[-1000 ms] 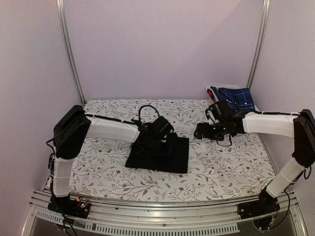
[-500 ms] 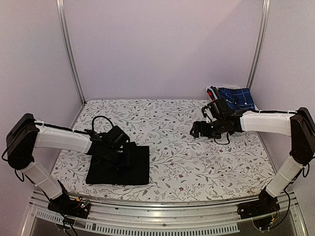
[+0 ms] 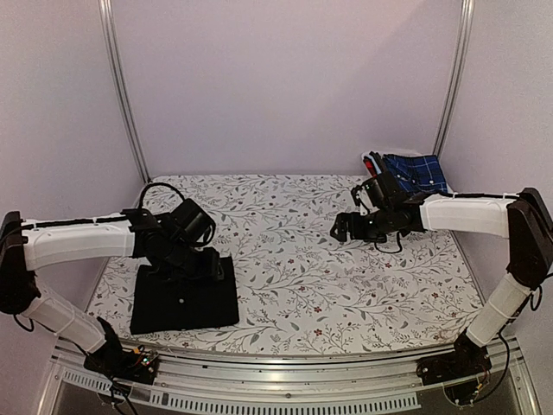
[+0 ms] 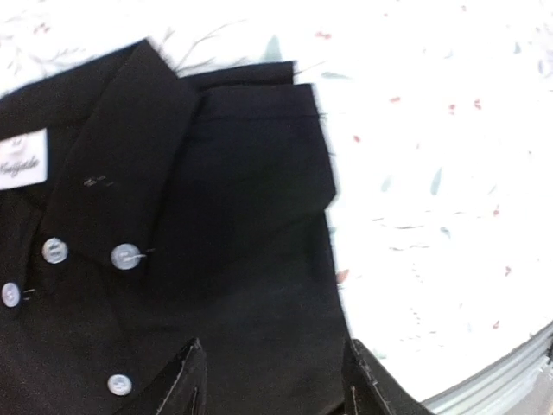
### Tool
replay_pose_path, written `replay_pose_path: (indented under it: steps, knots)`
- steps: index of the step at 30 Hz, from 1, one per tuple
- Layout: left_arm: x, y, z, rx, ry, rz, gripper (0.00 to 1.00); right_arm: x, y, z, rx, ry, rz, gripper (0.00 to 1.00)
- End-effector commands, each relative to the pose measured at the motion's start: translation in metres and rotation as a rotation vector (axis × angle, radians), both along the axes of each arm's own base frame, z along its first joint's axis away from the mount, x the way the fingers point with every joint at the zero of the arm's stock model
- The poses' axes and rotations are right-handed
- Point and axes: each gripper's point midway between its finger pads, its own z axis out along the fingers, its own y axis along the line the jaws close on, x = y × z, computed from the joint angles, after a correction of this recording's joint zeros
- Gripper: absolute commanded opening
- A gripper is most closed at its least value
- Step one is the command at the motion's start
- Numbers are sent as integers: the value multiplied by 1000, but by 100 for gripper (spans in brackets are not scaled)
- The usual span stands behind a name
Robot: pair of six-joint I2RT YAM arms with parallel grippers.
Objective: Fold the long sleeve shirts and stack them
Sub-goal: Move the square-folded shirt to the corner of the board.
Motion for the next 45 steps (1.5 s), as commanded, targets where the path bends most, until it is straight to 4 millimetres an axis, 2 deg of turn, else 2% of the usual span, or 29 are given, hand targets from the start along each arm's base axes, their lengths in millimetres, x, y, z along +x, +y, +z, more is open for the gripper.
replay_pose_path:
  steps: [1, 5, 12, 15, 19, 22, 26, 31, 35, 39, 42, 45]
  knots:
    - [-11, -37, 11, -14, 22, -73, 51, 4, 3, 14, 15, -34, 18, 99]
    - [-30, -65, -5, -8, 91, -130, 45, 1, 2, 19, 25, -45, 29, 99]
    - [-72, -84, -39, -49, 219, -182, 39, -9, 1, 20, 43, -40, 49, 99]
    - [-87, -73, -53, -25, 262, -175, 39, -12, 1, 19, 50, -38, 57, 99]
    - [-98, -48, -66, 12, 298, -123, 40, -15, 2, 16, 57, -32, 66, 99]
    - [-106, -24, -76, 47, 332, -75, 40, -17, 2, 14, 65, -28, 70, 99]
    - [-109, 9, -80, 57, 351, 16, 40, -18, 4, 13, 75, -24, 75, 99]
    - [-102, 46, -75, 34, 335, 140, 40, -19, 5, 12, 79, -25, 78, 99]
    - [-89, 58, -65, -10, 285, 199, 40, -19, 5, 13, 83, -23, 82, 99]
    - [-77, 37, -38, -47, 239, 136, 40, -21, 6, 13, 84, -22, 87, 99]
    - [-67, 13, -12, -42, 196, 64, 40, -21, 5, 13, 82, -21, 86, 99]
    - [-59, -10, 2, -34, 174, -1, 40, -21, 4, 14, 78, -24, 83, 99]
